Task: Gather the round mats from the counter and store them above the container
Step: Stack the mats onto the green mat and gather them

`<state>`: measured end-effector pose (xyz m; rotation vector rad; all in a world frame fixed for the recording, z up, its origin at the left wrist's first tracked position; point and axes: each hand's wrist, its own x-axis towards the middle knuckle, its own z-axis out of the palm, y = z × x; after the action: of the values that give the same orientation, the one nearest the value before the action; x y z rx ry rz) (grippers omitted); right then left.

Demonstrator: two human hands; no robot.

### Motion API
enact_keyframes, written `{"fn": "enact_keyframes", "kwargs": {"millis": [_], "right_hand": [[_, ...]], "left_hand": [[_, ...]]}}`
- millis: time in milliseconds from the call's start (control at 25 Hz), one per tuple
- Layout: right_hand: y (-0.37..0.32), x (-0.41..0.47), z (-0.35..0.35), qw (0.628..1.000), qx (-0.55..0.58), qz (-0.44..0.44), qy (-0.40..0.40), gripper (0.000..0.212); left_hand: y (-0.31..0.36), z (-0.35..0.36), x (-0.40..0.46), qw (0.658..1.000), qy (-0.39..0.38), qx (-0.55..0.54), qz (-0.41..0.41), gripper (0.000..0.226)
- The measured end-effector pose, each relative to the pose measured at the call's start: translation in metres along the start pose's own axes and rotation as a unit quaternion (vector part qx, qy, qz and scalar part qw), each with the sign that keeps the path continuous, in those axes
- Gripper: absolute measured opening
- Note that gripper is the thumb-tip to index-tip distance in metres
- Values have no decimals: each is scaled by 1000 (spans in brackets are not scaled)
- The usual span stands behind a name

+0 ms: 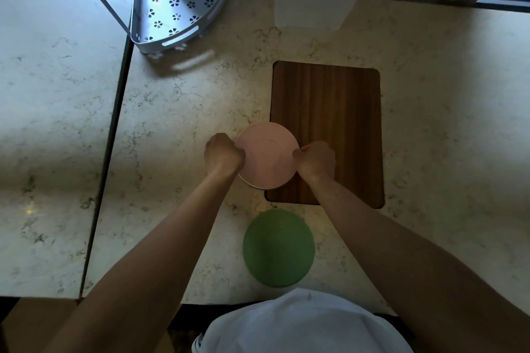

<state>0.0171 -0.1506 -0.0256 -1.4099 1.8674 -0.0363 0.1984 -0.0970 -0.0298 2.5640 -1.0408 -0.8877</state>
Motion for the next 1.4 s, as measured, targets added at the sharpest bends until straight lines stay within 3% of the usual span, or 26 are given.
{"fn": "enact_keyframes", "kwargs": {"millis": [240,480,840,1000,1280,1400], "right_hand": [[0,2,-4,999,35,3,-30,42],[6,-2,-9,995,89,-46,-21,22],[20,-36,-25,984,147,-74,-63,20],[42,-59,-28,984,120,-82,-103,18],[98,-90,-21,983,33,-123,-134,13],[116,-97,-17,984,23,-116,-133,7]], "left_hand": [[1,-6,3,995,-44,-68,-53,13],[-2,-14,-5,983,-42,-164,-69,11],[-15,-38,-45,964,-71,-245,-78,15],[-37,-32,-77,960,-74,-254,-90,3],[-68,0,-147,938,-76,-301,-155,11],[-77,13,-168,949,-68,-276,-134,7]]}}
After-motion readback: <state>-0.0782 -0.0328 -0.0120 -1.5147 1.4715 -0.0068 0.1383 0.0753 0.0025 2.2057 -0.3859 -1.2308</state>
